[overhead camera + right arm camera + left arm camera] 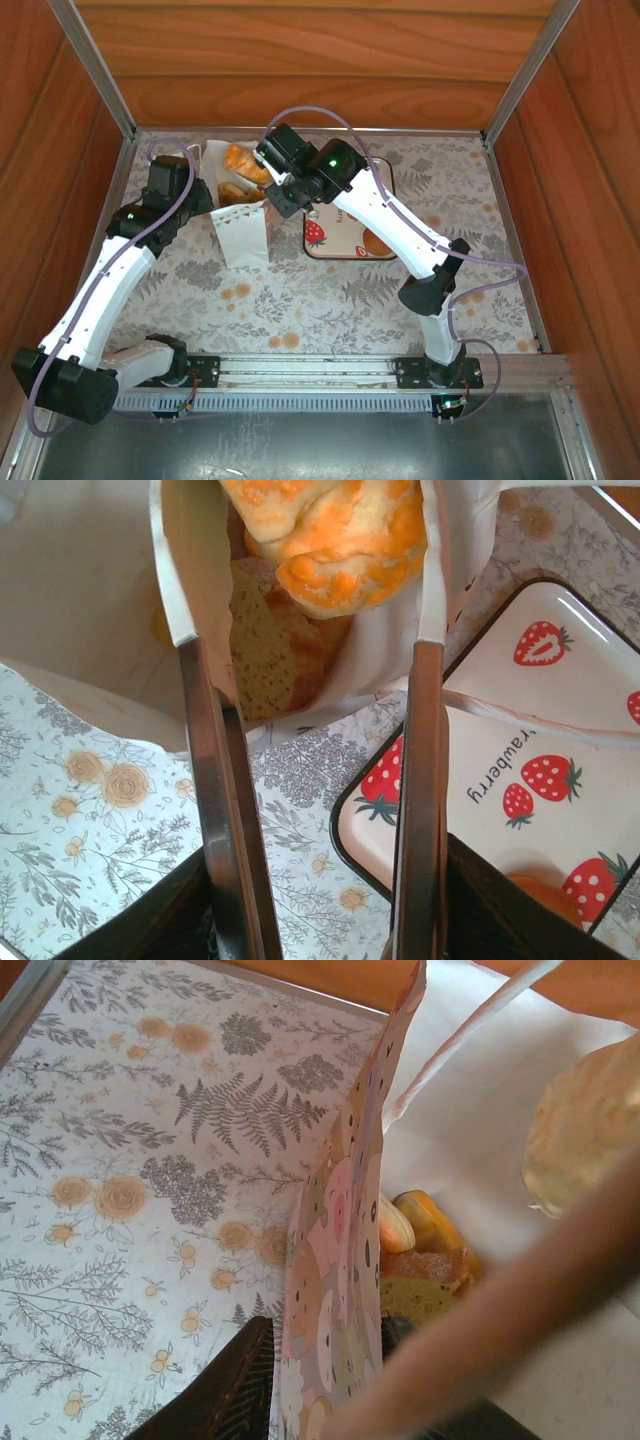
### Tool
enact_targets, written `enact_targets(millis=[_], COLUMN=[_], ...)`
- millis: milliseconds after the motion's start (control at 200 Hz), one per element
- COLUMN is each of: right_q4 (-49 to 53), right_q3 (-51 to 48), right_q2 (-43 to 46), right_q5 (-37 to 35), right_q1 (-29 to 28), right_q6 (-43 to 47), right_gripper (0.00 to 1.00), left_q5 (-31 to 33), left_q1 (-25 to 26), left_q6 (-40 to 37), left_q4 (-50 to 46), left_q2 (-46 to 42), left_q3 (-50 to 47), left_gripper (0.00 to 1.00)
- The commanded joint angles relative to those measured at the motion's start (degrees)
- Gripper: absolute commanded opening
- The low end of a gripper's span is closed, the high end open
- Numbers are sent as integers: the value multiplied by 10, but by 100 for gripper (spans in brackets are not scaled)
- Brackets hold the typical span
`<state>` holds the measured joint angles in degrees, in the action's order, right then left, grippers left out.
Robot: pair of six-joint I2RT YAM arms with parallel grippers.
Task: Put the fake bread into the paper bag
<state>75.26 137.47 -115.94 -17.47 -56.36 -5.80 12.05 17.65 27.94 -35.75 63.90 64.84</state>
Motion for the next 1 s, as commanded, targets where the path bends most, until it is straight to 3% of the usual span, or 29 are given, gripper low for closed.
enact_targets(millis=[0,335,780,1000], right_q4=[10,2,-39,-51], right_q3=[3,2,-6,-11], right_q2=[1,1,42,75], right_q5=[-31,-22,12,14], right_q1=[-6,-6,-6,-6], right_q6=[11,10,10,9], right_gripper=[55,65,64,64], left_q5=[13,4,-14,-27], left_q1=[3,3,3,2], left_q6=[-4,-2,3,7], left_q4=[0,1,7,14], left_q2=[-9,-3,-5,-25], left_q3=[-2,1,6,10], left_gripper=[33,33,34,39])
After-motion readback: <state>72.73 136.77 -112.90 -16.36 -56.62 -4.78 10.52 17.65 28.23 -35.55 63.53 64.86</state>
